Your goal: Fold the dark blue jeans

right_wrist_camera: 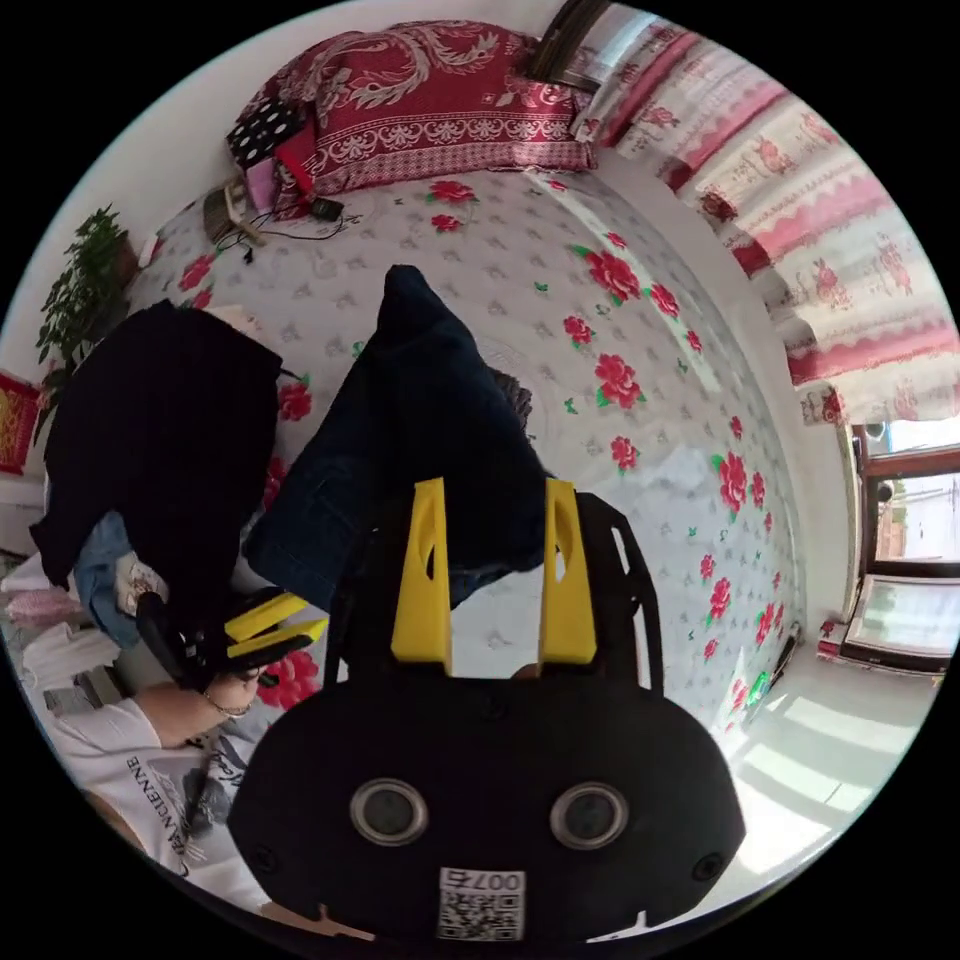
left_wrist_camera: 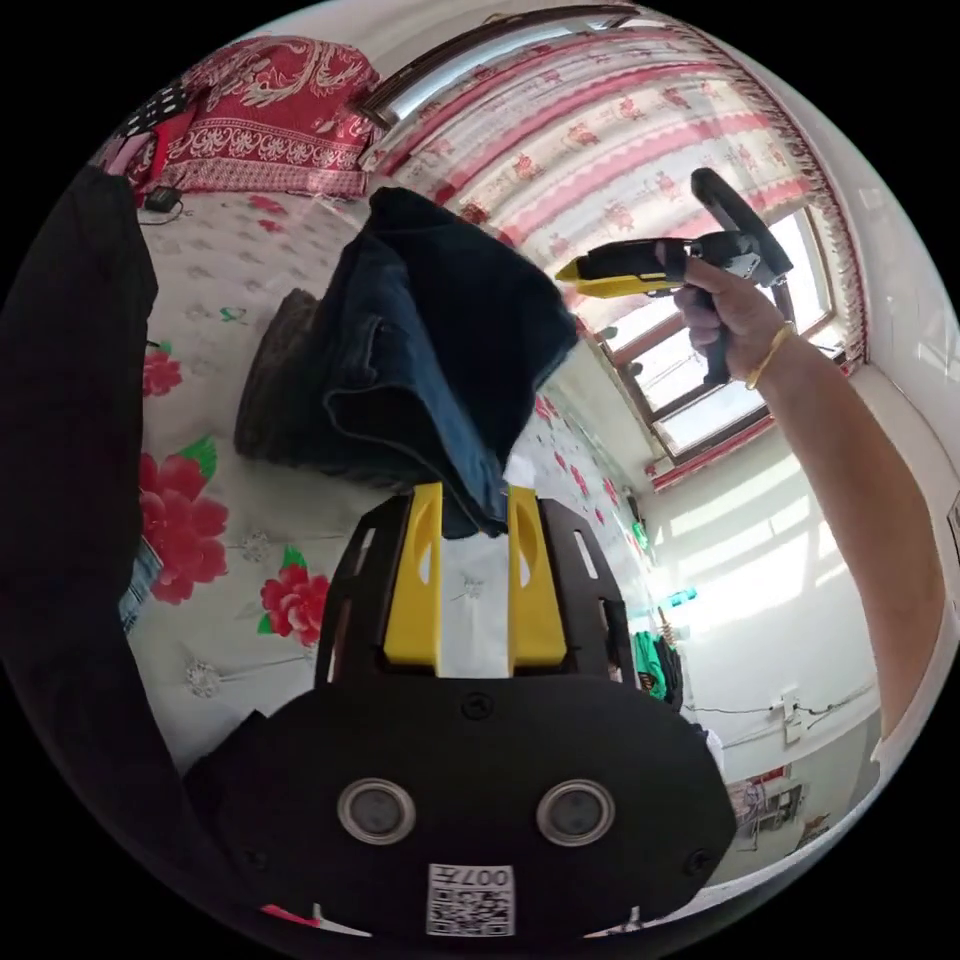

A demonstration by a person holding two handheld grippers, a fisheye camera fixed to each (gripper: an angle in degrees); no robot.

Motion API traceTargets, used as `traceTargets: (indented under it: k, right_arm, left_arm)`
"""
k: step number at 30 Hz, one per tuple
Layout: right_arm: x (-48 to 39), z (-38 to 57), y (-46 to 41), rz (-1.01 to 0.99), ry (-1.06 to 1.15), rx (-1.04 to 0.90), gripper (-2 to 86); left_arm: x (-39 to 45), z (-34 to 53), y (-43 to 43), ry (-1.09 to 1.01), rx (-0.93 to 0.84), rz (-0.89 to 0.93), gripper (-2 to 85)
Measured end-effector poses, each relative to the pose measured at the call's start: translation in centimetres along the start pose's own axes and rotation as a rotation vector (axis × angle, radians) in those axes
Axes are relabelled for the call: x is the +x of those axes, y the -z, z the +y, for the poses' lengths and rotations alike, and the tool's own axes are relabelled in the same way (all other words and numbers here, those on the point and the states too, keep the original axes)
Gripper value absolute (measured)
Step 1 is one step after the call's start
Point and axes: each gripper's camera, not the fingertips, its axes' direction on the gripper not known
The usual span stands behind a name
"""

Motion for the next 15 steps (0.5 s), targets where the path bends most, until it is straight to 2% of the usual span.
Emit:
traceTargets:
  k: [1,3,5,7,10,13,15]
  right_arm:
    - [-0.9,1.4,-2.4,-0.052,-0.012,0.028,9.4]
    - [-2.7,5.3,-6.6,-0.105,-0.008,0.038,9.3]
    - [-5.1,10.9,-11.6,-0.133,0.017,-0.022,9.1]
    - [-9.0,20.4,-18.0,-0.218,0.086,-0.192,8.8]
    - [-13.2,32.8,-21.4,-0.348,0.141,-0.393,8.6]
    - [-15.0,42.0,-19.3,-0.306,0.088,-0.392,8.3]
    - [-16.3,45.4,-19.3,-0.319,0.082,-0.454,8.2]
  left_arm:
    - [-0.1,0.8,0.4,-0.02,0.018,0.002,8.8]
    - [0.1,5.0,2.1,-0.118,0.013,-0.108,9.6]
    - [0.4,8.9,3.4,-0.16,-0.021,-0.195,10.1]
    - [0.7,12.4,4.7,-0.171,-0.091,-0.263,10.7]
    - [2.3,16.0,8.2,-0.201,-0.136,-0.394,12.2]
    - [4.8,15.9,12.2,-0.264,-0.073,-0.562,13.5]
    - [7.3,14.2,15.7,-0.261,0.08,-0.742,13.4]
